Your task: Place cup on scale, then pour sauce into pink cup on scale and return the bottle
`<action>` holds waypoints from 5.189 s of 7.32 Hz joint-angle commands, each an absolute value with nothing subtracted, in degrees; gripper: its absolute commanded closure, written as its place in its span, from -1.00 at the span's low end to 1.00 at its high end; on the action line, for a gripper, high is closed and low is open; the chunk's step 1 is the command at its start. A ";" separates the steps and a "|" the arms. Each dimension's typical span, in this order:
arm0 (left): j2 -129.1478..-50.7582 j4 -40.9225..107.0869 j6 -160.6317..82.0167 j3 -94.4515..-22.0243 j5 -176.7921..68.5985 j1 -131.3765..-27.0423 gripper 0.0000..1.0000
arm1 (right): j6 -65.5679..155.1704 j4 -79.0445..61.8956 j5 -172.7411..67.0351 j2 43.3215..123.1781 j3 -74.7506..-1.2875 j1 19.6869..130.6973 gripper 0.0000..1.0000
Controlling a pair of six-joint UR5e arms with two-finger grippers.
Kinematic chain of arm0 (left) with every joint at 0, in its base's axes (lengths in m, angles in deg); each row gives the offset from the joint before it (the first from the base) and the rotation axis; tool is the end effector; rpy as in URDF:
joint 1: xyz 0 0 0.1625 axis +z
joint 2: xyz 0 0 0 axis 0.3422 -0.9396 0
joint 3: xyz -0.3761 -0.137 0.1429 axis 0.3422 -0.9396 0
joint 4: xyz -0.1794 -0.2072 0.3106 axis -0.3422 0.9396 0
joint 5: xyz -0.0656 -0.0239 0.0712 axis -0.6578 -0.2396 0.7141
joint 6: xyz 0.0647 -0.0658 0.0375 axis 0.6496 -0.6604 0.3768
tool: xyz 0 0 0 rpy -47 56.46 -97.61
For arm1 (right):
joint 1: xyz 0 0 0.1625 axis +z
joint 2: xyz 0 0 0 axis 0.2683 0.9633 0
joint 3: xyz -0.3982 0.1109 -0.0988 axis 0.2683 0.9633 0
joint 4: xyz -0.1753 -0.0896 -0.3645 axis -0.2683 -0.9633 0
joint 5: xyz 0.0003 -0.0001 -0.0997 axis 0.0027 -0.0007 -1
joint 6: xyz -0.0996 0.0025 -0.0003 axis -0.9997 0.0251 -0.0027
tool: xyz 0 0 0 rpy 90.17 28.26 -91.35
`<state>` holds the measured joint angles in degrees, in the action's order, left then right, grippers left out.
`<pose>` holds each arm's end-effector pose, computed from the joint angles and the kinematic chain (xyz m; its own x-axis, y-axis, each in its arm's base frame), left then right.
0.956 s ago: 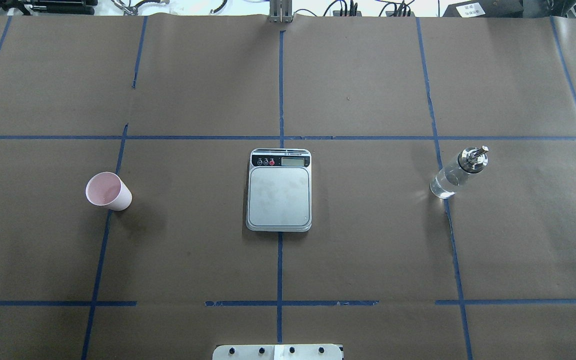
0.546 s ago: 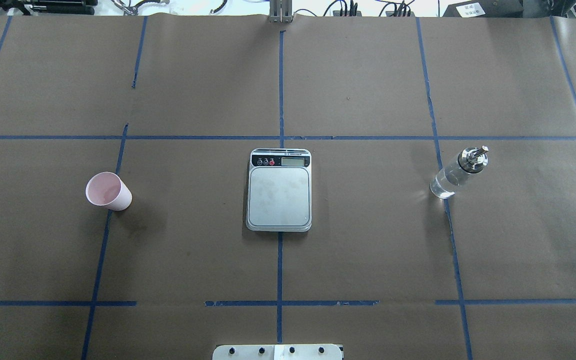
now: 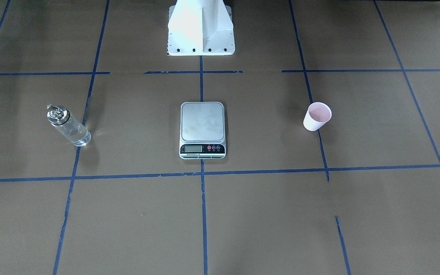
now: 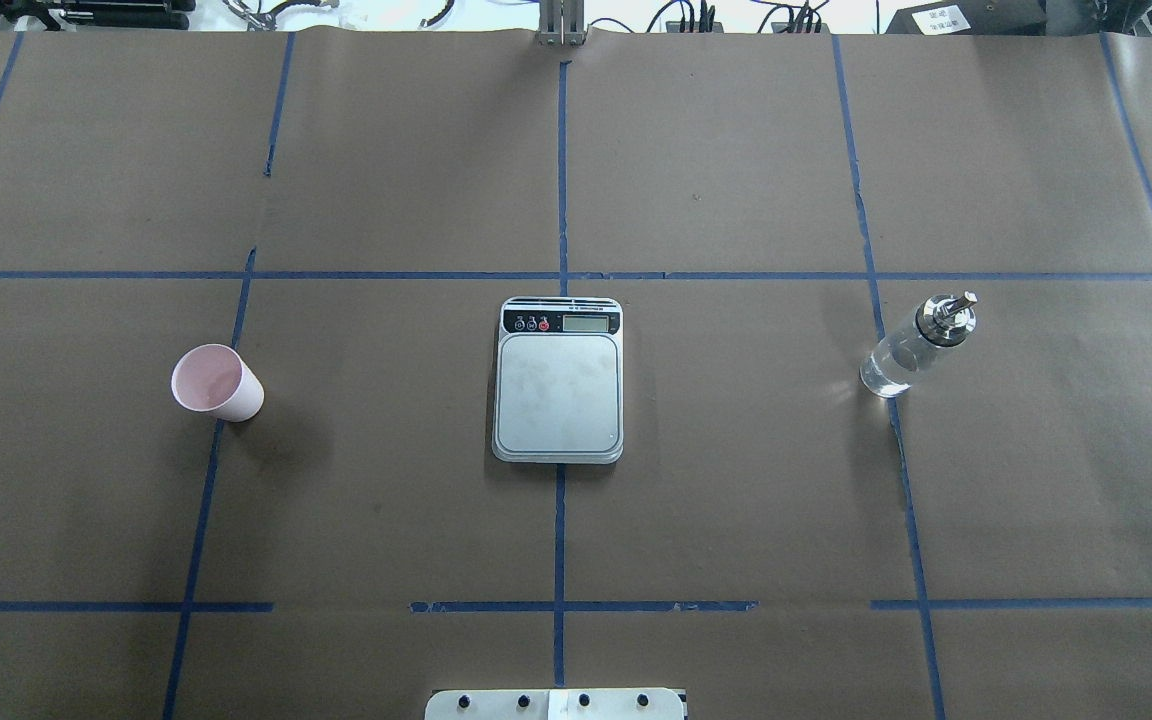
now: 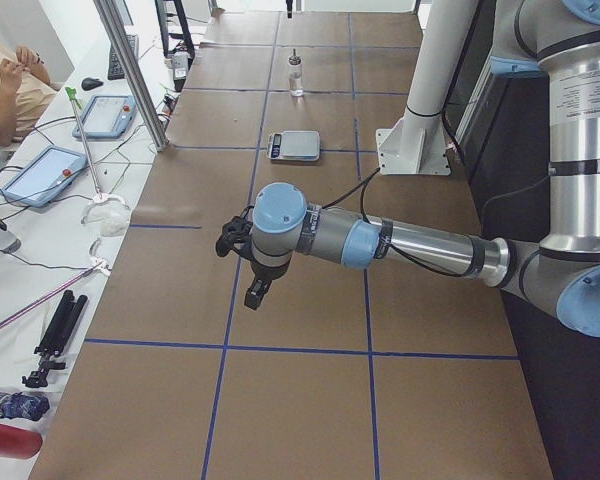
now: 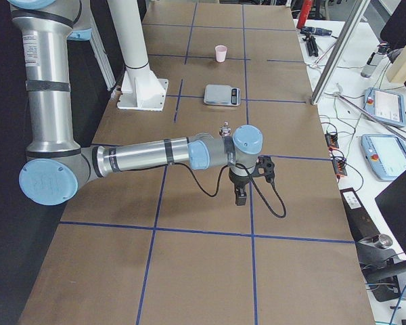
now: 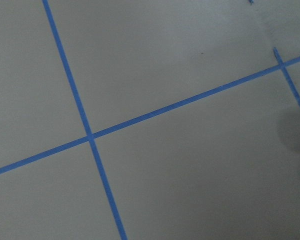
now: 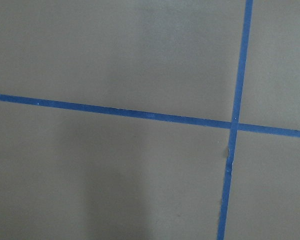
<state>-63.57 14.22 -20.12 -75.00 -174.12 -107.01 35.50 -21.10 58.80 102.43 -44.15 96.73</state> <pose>-0.0317 -0.4513 0.5375 0.6024 0.3516 -0.7166 -0.0968 0.9233 0.3717 -0.0150 -0.5087 0.5699 0.6961 -0.1156 0.7086 0.0642 0.9930 0.0988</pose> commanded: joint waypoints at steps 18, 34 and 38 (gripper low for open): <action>-75.10 33.61 -72.48 -69.66 -157.89 -65.89 0.99 | 35.59 -14.53 59.74 102.56 -43.37 91.50 -1.00; -118.88 5.23 -95.94 -58.06 -142.78 -50.60 1.00 | 35.60 -14.44 59.74 102.30 -43.20 90.62 -1.00; -118.87 3.99 -95.94 -58.32 -143.30 -50.51 0.22 | 35.60 -14.44 59.83 102.30 -43.20 90.09 -1.00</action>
